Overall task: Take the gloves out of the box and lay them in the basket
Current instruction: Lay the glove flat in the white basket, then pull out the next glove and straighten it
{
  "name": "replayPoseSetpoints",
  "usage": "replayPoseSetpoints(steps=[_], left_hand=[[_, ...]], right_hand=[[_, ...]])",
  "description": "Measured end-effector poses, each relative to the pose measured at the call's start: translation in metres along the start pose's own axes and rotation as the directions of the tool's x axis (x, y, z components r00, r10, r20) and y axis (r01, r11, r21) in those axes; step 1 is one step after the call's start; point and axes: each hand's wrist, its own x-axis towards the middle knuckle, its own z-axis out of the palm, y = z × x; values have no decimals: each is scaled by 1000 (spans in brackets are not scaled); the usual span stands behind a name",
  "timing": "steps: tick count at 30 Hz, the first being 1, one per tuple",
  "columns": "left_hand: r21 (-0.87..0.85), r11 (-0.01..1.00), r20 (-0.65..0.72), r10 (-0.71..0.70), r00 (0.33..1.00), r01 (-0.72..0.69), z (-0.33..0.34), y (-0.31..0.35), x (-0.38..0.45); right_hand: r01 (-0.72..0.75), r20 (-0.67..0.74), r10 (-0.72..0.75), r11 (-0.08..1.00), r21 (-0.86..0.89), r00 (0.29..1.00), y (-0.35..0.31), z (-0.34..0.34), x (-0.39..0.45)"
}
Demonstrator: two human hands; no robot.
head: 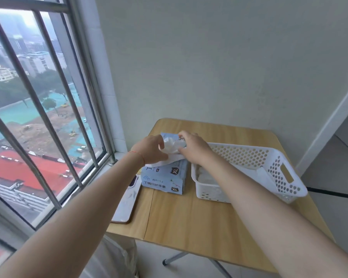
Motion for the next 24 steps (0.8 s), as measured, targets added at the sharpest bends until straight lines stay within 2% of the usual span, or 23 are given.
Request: replayPoseSetpoints(steps=[6,11,13,18,21,24], left_hand=[[-185,982,-152,5,988,-34,-5,-5,-1],[-341,933,-258,20,966,-110,-15,0,-1],[-355,930,-244,10,970,-98,-16,-1,0],[-305,952,-53,-3,999,-13,-8,-11,-4],[-294,955,-84,-58,995,31,-4,-13,-7],[-381,920,-118,-142,983,87,-10,-11,-4]], right_hand=[[22,32,-23,1000,22,999,-12,0,1],[88,-57,-85,994,62,995,-23,0,3],[57,-128,-46,995,85,991,-23,-3,5],[-24,-222,58,988,151,973,-15,-15,8],[-75,-184,105,984,164,977,-9,-18,8],[-151,-120,170,976,156,978,-7,-23,5]])
